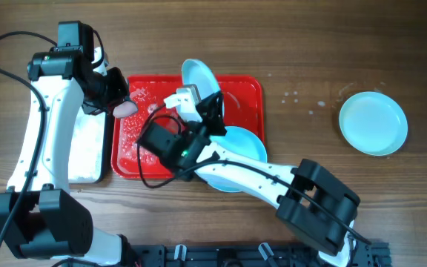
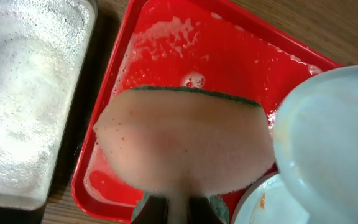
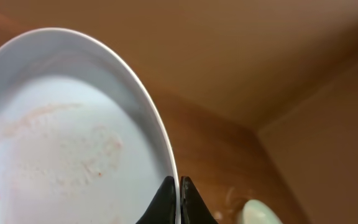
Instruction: Clean dirty plates on tray and stack at the side
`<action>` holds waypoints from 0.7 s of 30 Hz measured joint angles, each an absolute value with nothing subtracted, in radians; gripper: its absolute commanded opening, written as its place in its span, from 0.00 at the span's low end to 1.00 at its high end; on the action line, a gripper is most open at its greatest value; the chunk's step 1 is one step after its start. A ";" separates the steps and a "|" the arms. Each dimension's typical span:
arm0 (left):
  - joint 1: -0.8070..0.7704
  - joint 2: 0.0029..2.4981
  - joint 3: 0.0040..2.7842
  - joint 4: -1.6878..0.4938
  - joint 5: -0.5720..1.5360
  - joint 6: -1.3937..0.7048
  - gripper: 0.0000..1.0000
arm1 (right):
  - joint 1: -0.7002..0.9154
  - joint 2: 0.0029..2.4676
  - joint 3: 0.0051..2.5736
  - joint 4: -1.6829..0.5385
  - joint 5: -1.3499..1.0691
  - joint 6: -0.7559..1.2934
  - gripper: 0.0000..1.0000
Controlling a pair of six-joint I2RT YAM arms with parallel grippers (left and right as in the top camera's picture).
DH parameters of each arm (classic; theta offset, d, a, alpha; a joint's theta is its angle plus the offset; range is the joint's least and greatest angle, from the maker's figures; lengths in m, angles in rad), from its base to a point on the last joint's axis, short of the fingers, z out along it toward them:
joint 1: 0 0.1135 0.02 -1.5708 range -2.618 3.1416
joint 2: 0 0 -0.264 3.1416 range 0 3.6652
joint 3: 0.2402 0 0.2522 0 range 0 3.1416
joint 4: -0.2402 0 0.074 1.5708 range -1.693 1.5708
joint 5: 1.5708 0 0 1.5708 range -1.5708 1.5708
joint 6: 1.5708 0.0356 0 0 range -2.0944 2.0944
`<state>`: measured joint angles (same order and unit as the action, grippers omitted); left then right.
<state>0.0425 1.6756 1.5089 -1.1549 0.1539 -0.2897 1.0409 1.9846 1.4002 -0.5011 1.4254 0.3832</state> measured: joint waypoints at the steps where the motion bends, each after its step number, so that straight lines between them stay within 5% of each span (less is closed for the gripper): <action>1: 0.043 1.676 1.509 -1.154 0.154 -0.290 0.04 | 1.032 1.986 1.400 -0.458 1.439 0.331 0.04; 21: 0.043 1.676 1.508 -1.155 0.154 -0.290 0.04 | 1.011 1.986 1.400 -0.429 1.237 0.107 0.04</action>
<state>0.0425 1.6756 1.5082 -1.1545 0.1543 -0.2897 1.0107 1.9862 1.4002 -0.4294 1.2369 0.1070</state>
